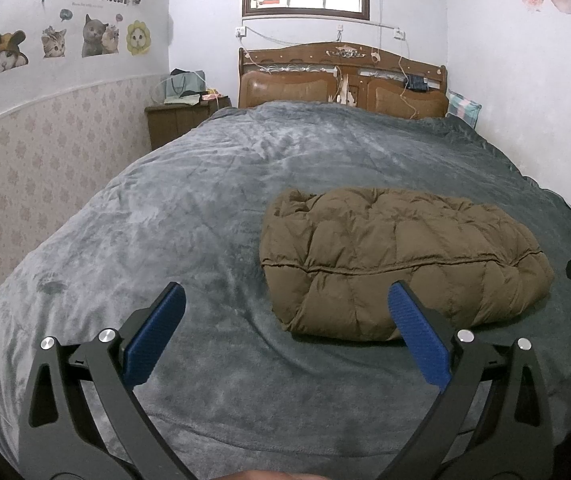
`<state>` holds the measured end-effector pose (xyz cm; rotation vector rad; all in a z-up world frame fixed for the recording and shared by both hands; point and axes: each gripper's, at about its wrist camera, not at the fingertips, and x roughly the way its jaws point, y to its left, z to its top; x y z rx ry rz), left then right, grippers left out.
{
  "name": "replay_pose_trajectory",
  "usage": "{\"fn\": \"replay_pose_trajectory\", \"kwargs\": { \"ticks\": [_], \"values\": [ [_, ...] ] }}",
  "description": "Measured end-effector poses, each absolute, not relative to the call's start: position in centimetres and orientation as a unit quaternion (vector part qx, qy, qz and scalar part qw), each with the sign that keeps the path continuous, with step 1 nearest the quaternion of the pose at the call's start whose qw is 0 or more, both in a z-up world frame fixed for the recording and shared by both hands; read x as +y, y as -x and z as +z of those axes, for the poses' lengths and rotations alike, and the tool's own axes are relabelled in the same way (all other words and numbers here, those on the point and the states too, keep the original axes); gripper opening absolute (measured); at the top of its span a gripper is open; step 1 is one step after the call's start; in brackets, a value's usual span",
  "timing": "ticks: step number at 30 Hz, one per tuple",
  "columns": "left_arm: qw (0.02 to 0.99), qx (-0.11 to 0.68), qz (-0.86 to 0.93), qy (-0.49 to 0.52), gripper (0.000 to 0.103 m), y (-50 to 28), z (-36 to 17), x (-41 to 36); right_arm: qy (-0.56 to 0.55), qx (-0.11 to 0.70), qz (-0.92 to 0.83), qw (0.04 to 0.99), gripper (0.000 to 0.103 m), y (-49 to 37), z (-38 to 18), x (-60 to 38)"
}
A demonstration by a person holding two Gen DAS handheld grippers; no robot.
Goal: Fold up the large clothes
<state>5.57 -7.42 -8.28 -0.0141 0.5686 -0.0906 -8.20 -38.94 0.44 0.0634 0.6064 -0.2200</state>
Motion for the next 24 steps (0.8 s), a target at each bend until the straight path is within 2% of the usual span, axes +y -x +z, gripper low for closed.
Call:
{"fn": "replay_pose_trajectory", "kwargs": {
  "ticks": [24],
  "values": [
    [0.958, 0.284, -0.044, 0.007, 0.1, -5.7, -8.45, -7.54, -0.031, 0.298, -0.108, 0.948, 0.101, 8.15, 0.48, -39.01]
  ]
}}
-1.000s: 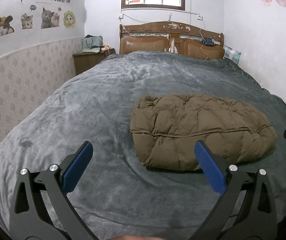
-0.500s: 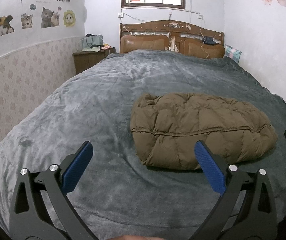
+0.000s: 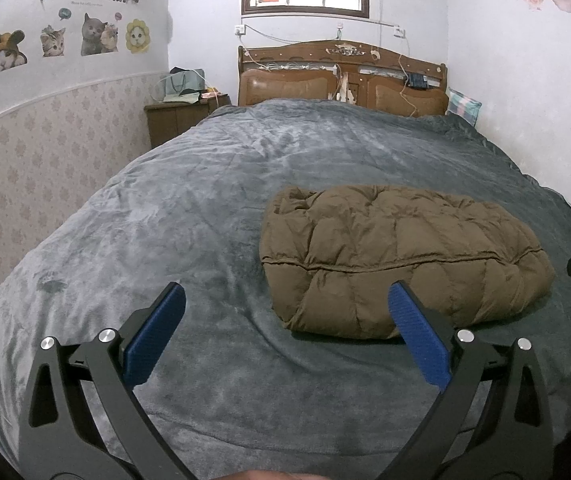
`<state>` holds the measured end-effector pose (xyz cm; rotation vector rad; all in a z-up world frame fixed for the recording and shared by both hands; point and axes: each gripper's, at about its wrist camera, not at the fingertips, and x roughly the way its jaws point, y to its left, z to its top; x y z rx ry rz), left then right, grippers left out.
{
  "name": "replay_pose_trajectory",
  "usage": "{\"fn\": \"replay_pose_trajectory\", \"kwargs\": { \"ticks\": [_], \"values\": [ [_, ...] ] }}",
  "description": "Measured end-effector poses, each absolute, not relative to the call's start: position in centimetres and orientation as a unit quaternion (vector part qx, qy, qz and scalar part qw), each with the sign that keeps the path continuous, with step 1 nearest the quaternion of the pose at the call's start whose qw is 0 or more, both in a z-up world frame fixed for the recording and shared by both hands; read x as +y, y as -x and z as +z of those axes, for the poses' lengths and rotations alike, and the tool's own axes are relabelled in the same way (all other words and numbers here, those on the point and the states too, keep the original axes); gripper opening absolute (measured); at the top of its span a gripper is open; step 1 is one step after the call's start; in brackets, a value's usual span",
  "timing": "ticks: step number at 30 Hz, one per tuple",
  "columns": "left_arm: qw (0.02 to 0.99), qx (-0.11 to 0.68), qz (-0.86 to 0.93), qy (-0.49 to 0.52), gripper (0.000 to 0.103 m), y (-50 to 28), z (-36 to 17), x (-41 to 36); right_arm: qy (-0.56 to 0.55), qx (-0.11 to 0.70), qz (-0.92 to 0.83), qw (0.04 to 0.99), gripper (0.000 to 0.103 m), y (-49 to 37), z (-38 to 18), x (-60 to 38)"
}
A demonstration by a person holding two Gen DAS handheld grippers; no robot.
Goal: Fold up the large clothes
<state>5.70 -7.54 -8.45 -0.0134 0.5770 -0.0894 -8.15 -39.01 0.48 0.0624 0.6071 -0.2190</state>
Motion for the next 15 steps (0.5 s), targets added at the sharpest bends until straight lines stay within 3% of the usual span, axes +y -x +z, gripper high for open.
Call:
{"fn": "replay_pose_trajectory", "kwargs": {
  "ticks": [15],
  "values": [
    [0.958, 0.285, -0.044, 0.006, 0.1, -5.73, -8.5, -7.59, -0.03, 0.299, -0.107, 0.948, 0.101, 8.17, 0.45, -39.05]
  ]
}}
